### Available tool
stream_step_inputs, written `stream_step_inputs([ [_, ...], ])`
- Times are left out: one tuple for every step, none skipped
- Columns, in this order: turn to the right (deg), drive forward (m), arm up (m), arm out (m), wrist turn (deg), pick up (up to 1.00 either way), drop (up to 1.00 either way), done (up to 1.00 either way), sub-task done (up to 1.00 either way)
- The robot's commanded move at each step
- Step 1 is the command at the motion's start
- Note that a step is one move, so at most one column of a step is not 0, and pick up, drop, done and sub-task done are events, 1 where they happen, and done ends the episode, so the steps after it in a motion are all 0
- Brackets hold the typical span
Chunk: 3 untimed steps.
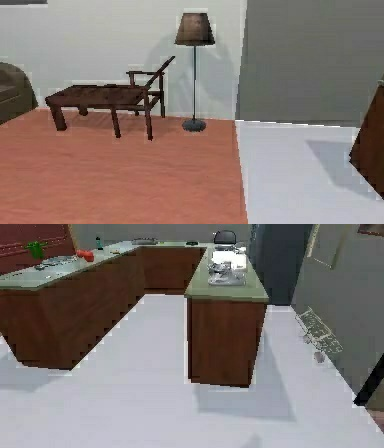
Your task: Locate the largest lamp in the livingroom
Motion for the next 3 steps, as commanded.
stream_step_inputs([
  [0.0,1.0,0.0,0.0,0.0,0.0,0.0,0.0,0.0],
  [-3.0,0.0,0.0,0.0,0.0,0.0,0.0,0.0,0.0],
  [0.0,0.65,0.0,0.0,0.0,0.0,0.0,0.0,0.0],
])
